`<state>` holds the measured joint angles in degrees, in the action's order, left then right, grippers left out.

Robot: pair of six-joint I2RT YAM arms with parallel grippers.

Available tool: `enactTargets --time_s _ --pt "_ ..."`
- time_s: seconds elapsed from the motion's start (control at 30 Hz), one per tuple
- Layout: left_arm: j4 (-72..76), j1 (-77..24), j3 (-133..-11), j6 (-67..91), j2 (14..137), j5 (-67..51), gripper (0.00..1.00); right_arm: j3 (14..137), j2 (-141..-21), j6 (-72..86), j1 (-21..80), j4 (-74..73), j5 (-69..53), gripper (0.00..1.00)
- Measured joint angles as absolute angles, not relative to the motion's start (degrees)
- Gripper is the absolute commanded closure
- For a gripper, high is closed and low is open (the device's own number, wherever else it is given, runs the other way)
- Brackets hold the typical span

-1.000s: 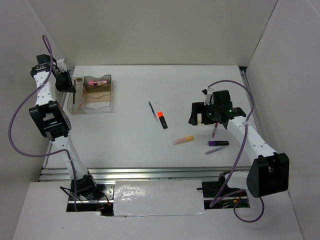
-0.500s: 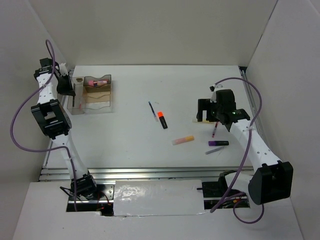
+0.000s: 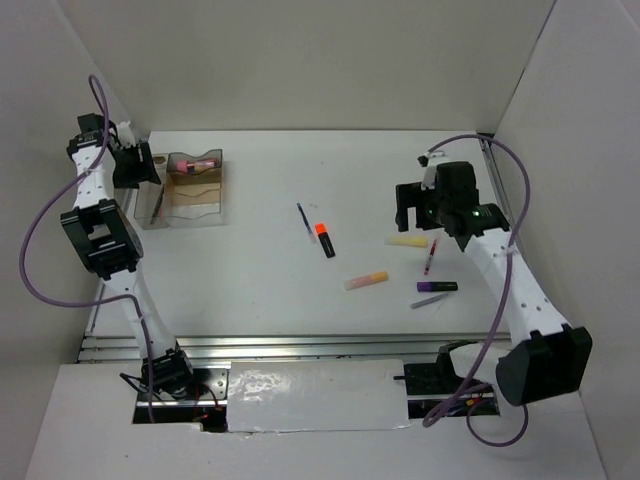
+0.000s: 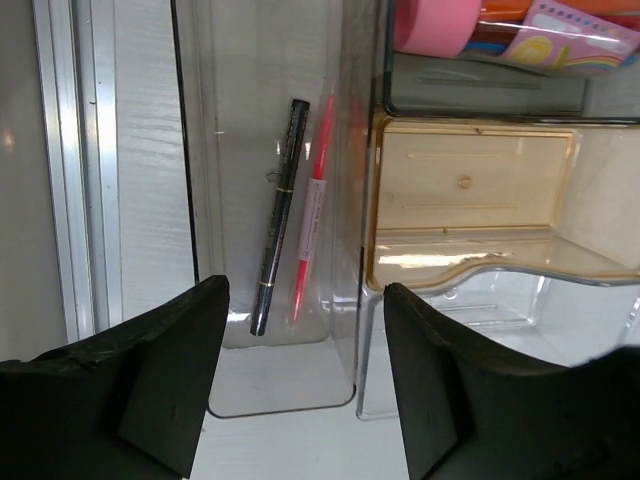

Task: Sort the stationery into containers
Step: Place the pen in the storage box, then pick up the pen from the center of the board.

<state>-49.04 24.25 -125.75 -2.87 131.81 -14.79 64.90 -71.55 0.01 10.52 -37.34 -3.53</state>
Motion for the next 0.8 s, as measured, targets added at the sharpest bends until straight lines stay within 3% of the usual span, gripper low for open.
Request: enactTargets --time_s 0.17,0.37,0.6,0.8 --pt "-48.0 24.2 -121.7 -2.7 126.3 -17.0 0.25 65.3 -62.2 -2.7 10.5 -34.4 0.9 0.00" --pt "-45.8 23.9 -116.3 -2.2 118.5 -18.5 0.25 67.4 -62.0 -7.3 10.5 -34.0 7.3 0.00" --pt "-42.7 22.8 -107.0 -0.4 111.3 -19.3 0.25 60.1 -54.0 -11.0 10.5 -25.7 17.6 0.00" --pt "-41.4 20.4 -103.7 2.0 109.0 -20.1 0.25 59.8 -52.3 -13.2 10.5 -28.3 12.2 0.00"
